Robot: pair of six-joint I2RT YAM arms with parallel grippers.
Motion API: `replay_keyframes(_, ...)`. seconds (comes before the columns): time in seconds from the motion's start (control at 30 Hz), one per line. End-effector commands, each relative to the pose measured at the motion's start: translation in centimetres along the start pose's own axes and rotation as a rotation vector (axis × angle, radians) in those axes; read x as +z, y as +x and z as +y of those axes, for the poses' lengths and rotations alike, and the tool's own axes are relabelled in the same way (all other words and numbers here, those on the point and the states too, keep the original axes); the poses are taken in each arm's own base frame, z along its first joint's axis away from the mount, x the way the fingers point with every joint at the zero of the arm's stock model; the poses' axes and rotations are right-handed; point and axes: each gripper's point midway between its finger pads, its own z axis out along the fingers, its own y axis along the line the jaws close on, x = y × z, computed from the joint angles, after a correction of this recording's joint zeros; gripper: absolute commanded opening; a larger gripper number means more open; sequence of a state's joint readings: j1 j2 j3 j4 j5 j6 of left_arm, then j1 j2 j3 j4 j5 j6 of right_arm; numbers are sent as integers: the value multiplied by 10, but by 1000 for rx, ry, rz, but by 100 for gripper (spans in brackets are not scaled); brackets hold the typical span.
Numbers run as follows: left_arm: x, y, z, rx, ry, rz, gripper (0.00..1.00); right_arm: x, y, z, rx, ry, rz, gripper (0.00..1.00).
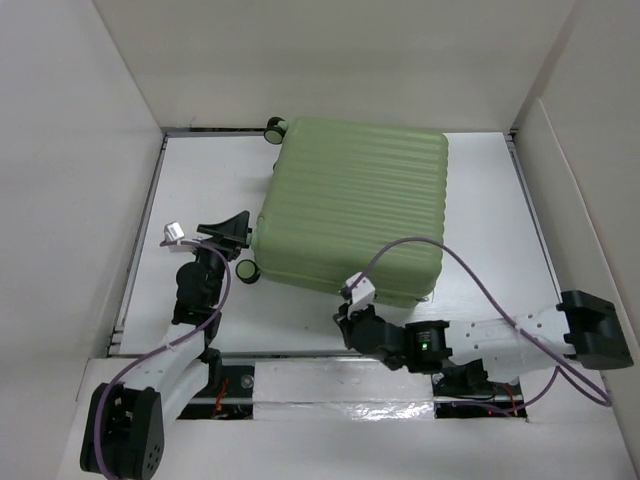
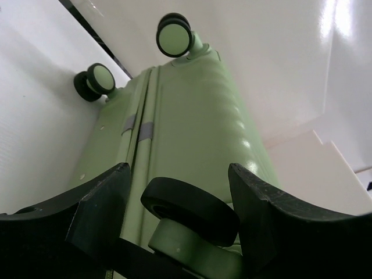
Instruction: Pack the luggage
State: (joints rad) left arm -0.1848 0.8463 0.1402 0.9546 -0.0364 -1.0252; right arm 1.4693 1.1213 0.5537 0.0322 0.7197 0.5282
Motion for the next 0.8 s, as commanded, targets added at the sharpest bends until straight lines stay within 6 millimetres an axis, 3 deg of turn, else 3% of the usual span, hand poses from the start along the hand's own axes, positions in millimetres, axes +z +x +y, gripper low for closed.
replay_keyframes(0.0,-25,48,6,93,59,225,0,-6,-29,29,-19,25,-53,0)
replay_keyframes(0.1,-28,42,2,115,66,206,0,-20,-39,11,81,69,-102,0)
replay_keyframes(0.17,-29,34,-7,127,87,179,0,-26,-15,-12,166,92,-93,2)
replay_keyframes(0.23,-29,30,-9,146,79,165,0,-40,-10,-30,216,81,-103,19)
replay_keyframes(0.3,-29,23,-16,152,88,141,0,-48,18,-54,255,114,-67,31)
replay_keyframes(0.37,-28,13,-23,140,95,97,0,-59,25,-60,352,93,-66,34)
replay_keyframes(0.5,-20,-5,-51,112,144,39,0,-69,32,-73,406,106,-28,37)
replay_keyframes(0.57,-14,-10,-56,91,141,22,0,-75,38,-84,404,146,2,38)
replay_keyframes(0.7,-6,-20,-76,65,178,-9,0,-84,43,-105,395,244,33,55)
replay_keyframes(0.77,-2,-20,-76,65,171,-6,0,-85,38,-108,414,270,16,57)
